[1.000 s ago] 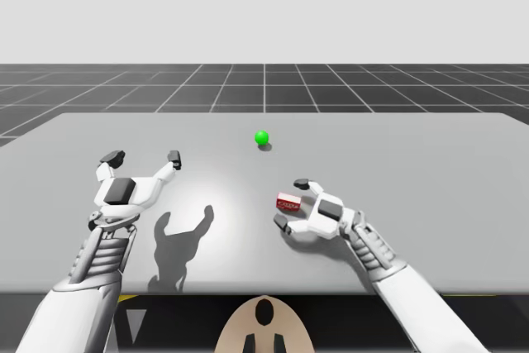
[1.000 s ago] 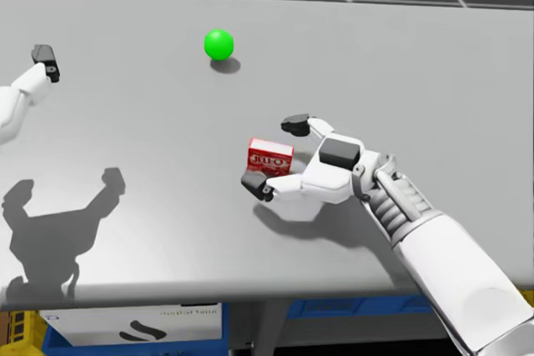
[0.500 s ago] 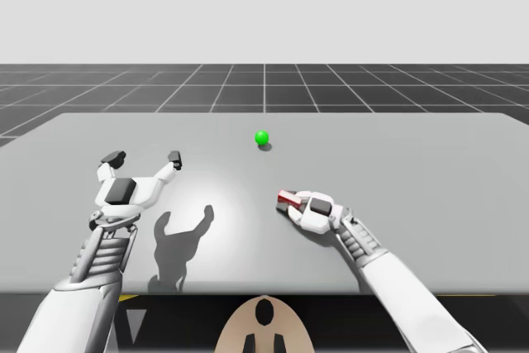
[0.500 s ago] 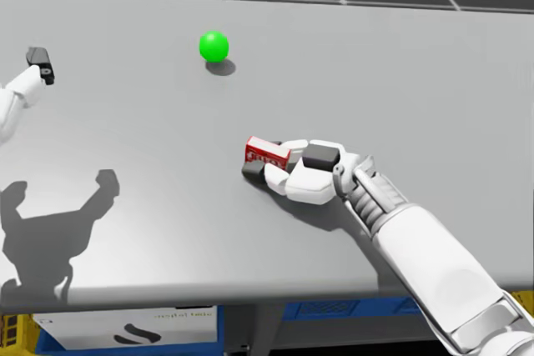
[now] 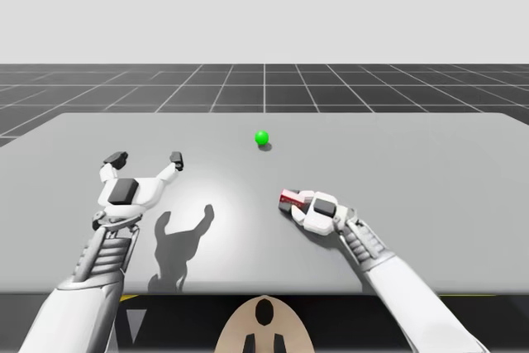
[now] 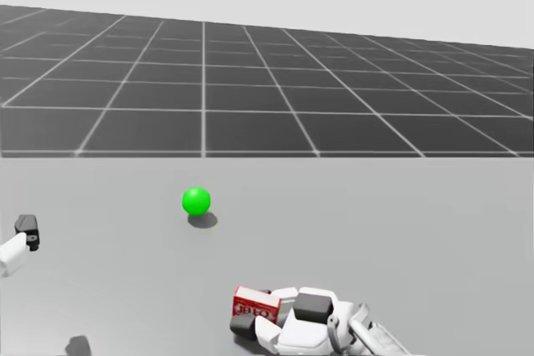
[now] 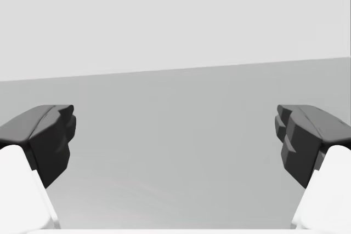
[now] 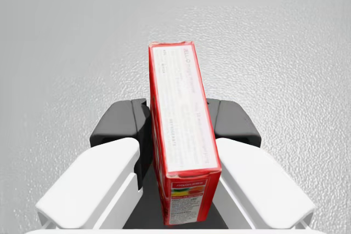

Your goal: Watch the red light. When it turns green, pick up the object.

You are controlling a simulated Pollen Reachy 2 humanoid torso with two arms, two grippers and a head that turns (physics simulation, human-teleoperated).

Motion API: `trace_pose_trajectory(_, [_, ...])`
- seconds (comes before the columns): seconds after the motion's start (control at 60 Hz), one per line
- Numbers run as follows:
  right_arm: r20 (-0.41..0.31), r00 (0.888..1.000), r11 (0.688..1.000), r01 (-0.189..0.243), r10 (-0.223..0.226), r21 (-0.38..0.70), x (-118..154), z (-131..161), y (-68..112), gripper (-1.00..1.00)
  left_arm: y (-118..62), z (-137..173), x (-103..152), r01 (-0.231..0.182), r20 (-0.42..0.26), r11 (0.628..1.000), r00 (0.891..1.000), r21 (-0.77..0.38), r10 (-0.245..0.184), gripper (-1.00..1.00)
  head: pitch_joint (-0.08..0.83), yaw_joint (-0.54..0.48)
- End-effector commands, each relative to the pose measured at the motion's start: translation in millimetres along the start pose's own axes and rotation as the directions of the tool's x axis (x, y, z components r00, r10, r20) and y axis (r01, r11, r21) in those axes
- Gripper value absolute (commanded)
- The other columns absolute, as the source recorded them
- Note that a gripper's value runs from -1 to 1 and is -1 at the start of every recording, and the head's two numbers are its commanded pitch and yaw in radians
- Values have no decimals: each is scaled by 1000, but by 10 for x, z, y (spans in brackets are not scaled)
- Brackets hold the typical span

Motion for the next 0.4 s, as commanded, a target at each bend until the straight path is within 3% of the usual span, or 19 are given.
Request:
trace_pose_trajectory(0.017, [87, 995, 999, -40, 42, -29, 291, 69, 3, 992, -12, 2, -11, 0, -3, 1000, 1000, -4, 0, -1000, 263, -162])
trace_pose_trajectory(0.133, [192, 975, 991, -94, 110, -91, 695, 183, 59, 1000, -21, -9, -28, 9, -16, 1000, 1000, -4, -9, -1000, 253, -158])
trace_pose_trajectory(0.2, [255, 954, 982, -120, 155, -146, 947, 252, 85, 1000, -26, -20, -41, 20, -21, 1000, 1000, 0, -20, -1000, 249, -157])
trace_pose_trajectory(0.317, [404, 890, 960, -112, 212, -255, 1458, 447, 147, 1000, -37, -27, -53, 40, -18, 999, 999, 8, -40, -1000, 242, -158])
trace_pose_trajectory(0.333, [433, 874, 955, -103, 220, -279, 1552, 488, 157, 1000, -40, -29, -55, 46, -16, 999, 999, 11, -46, -1000, 242, -159])
trace_pose_trajectory(0.35, [449, 865, 953, -95, 222, -289, 1599, 510, 163, 1000, -42, -30, -57, 50, -16, 999, 999, 12, -50, -1000, 241, -160])
trace_pose_trajectory(0.367, [482, 844, 948, -90, 236, -307, 1688, 559, 179, 1000, -46, -32, -60, 53, -15, 998, 998, 16, -53, -1000, 240, -160])
trace_pose_trajectory(0.383, [498, 832, 946, -88, 242, -313, 1735, 586, 187, 1000, -49, -32, -62, 54, -15, 998, 998, 17, -54, -1000, 240, -161])
trace_pose_trajectory(0.4, [527, 811, 939, -79, 256, -334, 1827, 636, 203, 1000, -54, -33, -64, 57, -15, 998, 998, 21, -56, -1000, 239, -162])
